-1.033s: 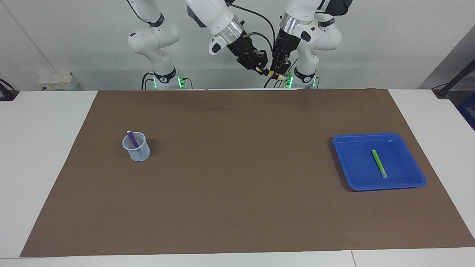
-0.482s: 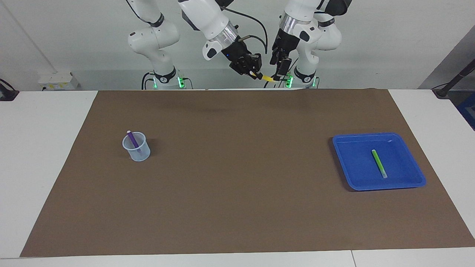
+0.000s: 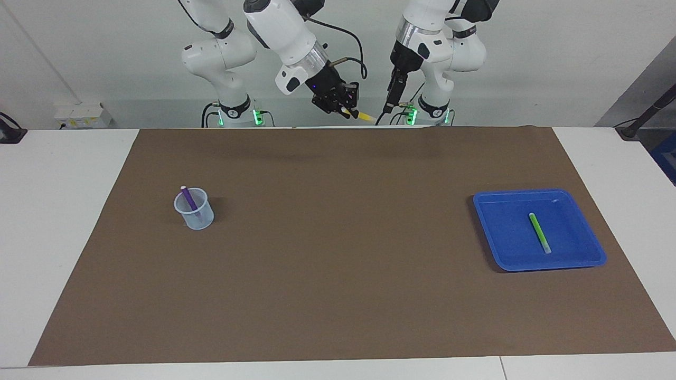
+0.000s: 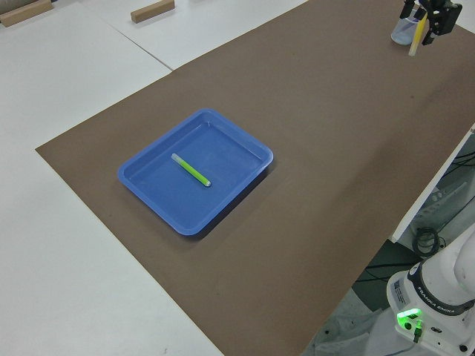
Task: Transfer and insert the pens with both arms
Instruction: 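Open the left gripper and pull both grippers apart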
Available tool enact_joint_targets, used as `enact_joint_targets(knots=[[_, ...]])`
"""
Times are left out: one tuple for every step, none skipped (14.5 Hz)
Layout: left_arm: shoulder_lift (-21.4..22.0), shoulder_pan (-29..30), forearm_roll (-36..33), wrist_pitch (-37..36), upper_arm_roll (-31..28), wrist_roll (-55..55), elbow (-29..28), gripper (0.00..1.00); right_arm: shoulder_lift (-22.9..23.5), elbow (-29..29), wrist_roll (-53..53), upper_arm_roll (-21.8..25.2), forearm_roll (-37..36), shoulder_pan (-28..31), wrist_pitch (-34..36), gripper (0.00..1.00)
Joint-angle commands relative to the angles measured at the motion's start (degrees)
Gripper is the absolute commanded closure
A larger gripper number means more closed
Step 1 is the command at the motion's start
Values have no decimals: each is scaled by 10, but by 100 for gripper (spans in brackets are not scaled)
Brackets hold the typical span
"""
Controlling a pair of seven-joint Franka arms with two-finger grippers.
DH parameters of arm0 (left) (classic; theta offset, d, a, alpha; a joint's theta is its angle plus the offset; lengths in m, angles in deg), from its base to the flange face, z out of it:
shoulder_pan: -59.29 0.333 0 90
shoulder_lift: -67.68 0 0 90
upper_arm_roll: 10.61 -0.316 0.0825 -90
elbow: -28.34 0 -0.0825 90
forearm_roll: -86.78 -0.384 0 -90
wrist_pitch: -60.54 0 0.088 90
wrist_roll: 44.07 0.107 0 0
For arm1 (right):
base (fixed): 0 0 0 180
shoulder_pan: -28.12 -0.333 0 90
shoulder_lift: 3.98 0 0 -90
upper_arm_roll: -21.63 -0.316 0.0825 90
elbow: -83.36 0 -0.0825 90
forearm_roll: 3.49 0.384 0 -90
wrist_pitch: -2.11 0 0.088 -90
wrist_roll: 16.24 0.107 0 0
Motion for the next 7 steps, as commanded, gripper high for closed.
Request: enact_joint_targets(knots=[[18, 57, -20, -39, -1, 217, -8, 0, -10, 3, -57, -4, -36, 28, 35, 100], [18, 78, -34, -45, -2, 292, -9, 0, -10, 2, -81, -4, -58, 40, 52, 100], [19, 113, -39, -47, -5, 372, -10, 0, -10, 2, -113, -4, -72, 56, 67, 100], [18, 156, -40, -52, -6, 447, -10, 1, -10, -1, -143, -4, -82, 71, 79, 100], [19, 195, -49, -53, -6, 522, -10, 3, -10, -4, -168, -4, -105, 83, 93, 100], [18, 221, -74, -52, -6, 581, -10, 3, -10, -6, -190, -4, -134, 91, 101, 100], [18, 240, -95, -51, -7, 633, -10, 3, -10, -7, -211, -4, -160, 93, 110, 100]])
